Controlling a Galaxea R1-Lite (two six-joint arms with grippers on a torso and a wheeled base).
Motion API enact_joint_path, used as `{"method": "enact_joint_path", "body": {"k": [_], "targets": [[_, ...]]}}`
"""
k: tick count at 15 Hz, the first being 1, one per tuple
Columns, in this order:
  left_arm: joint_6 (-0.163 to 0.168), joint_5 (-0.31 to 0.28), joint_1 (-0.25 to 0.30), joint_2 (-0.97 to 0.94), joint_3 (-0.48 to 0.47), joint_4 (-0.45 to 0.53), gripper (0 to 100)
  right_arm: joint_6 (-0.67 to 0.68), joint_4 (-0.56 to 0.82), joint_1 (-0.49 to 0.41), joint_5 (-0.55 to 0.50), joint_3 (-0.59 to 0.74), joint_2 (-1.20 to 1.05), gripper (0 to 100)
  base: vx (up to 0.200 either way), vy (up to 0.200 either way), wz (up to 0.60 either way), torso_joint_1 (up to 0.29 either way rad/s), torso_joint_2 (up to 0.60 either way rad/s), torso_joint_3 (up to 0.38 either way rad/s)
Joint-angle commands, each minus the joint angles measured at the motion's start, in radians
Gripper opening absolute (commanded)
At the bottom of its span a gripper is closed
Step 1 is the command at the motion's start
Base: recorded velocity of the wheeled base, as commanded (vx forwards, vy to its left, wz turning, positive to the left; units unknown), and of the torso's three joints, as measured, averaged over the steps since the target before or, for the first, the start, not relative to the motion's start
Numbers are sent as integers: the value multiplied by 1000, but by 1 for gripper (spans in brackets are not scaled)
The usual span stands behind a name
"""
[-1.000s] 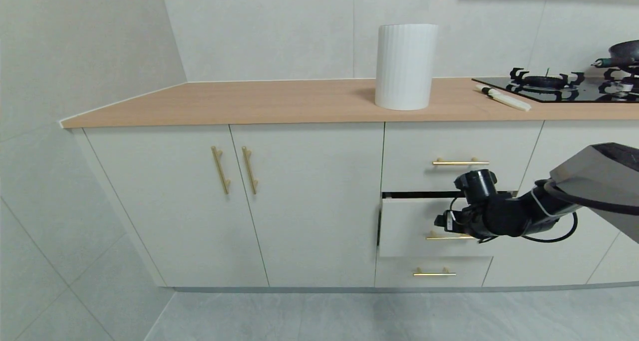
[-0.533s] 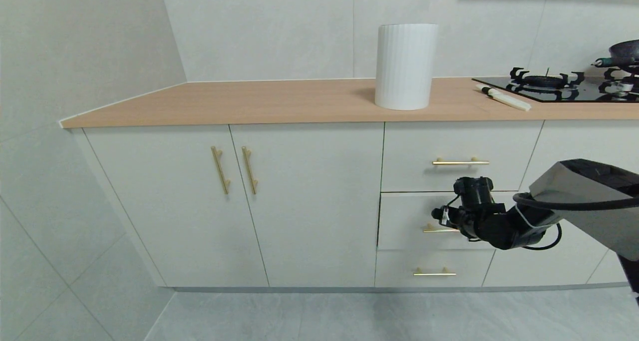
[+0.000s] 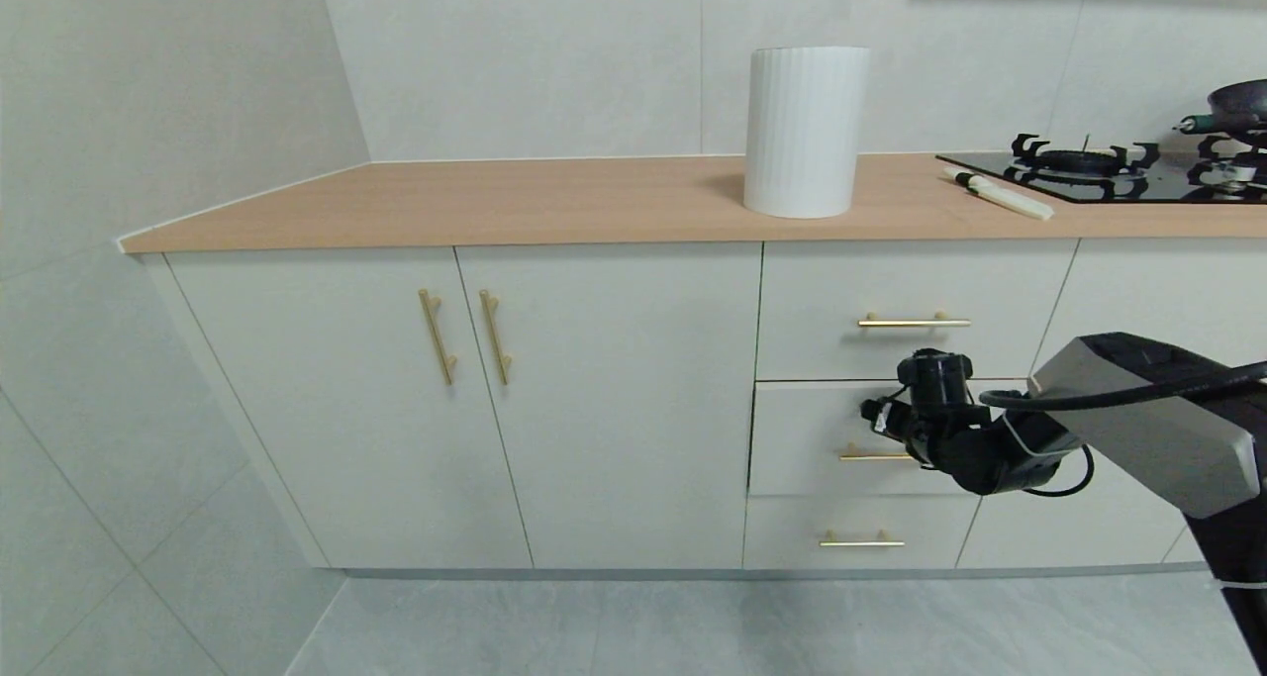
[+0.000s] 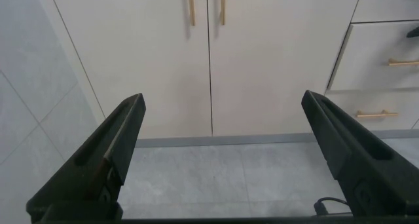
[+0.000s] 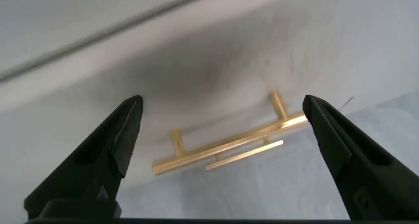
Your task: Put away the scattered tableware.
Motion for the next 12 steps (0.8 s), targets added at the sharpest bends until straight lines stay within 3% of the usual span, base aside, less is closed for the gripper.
{"method": "enact_joint_path", "body": {"k": [1,8,12], "targets": [[0,0,0,0,0,1,100,19,-2,-19,-12,-51,28,100,0,0,0,0,0,0],[0,0,0,0,0,-1,100,63,8,-29,-19,-76,16,100,0,0,0,0,0,0],[0,0,0,0,0,1,100,52,7,-10,4,222,-270,100,0,0,0,0,0,0]]}}
